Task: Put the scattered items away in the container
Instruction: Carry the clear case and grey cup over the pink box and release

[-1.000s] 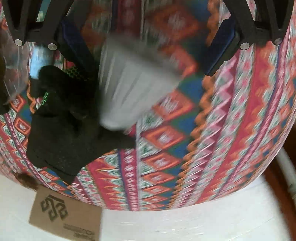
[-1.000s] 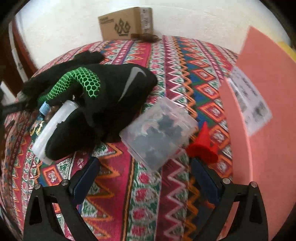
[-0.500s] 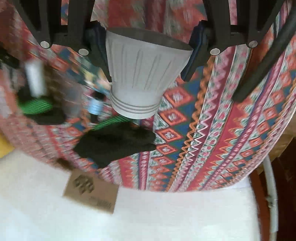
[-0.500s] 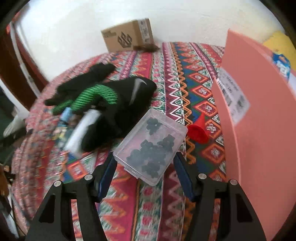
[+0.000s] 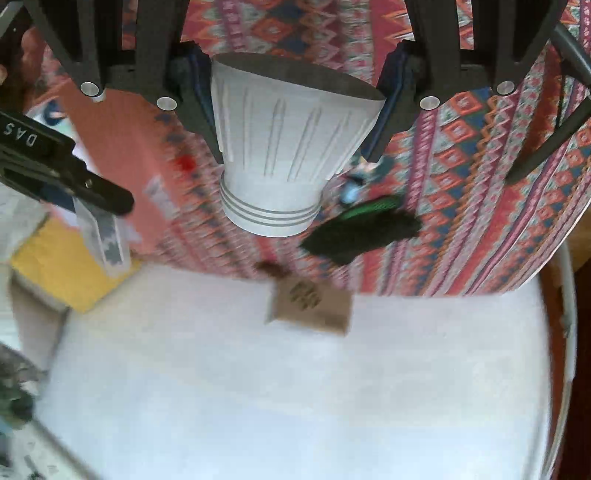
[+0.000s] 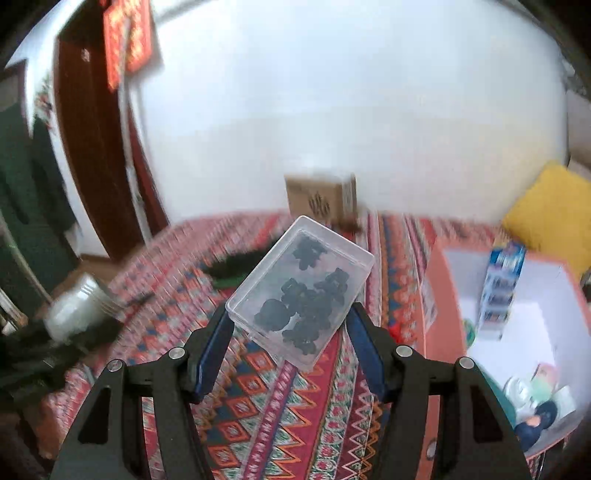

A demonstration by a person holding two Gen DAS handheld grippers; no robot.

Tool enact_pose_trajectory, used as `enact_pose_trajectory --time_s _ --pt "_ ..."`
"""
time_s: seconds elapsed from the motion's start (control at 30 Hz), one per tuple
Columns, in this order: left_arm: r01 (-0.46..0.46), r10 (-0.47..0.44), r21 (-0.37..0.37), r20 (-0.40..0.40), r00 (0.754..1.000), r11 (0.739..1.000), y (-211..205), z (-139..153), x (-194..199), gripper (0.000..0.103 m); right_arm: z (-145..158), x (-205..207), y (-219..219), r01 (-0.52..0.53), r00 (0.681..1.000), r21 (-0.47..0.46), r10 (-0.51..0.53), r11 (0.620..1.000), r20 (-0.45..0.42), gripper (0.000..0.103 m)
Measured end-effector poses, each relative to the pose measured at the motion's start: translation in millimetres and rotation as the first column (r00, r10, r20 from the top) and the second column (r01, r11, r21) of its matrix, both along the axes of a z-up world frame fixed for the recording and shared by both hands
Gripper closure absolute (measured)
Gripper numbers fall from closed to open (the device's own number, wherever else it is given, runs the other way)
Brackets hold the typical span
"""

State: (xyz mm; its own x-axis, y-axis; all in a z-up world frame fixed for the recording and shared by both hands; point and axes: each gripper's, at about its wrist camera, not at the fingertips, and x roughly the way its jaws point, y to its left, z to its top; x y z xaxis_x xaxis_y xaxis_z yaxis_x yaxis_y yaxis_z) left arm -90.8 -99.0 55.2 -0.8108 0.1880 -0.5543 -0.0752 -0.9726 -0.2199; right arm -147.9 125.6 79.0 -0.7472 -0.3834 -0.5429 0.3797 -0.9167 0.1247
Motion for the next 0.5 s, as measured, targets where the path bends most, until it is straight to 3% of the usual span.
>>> enact_pose_trajectory --time_s 0.13,0.27,0.5 --pt "0.049 -0.05 -0.01 -0.069 0.996 0.999 33.9 21.2 10.5 0.043 44.5 32.0 18.2 0.028 0.989 -0.027 -0.031 0.999 -0.143 0.037" --pt "0.118 -0.119 -0.01 -0.071 0.99 0.993 77.5 29.1 3.6 0.043 76.0 52.0 49.4 0.087 0.968 -0.073 -0.101 0.994 -0.228 0.037" --pt "0.261 -0.263 -0.033 -0.104 0.959 0.965 192.1 45.7 -21.7 0.043 95.8 49.7 131.9 0.298 0.913 -0.12 -0.32 0.947 -0.253 0.037"
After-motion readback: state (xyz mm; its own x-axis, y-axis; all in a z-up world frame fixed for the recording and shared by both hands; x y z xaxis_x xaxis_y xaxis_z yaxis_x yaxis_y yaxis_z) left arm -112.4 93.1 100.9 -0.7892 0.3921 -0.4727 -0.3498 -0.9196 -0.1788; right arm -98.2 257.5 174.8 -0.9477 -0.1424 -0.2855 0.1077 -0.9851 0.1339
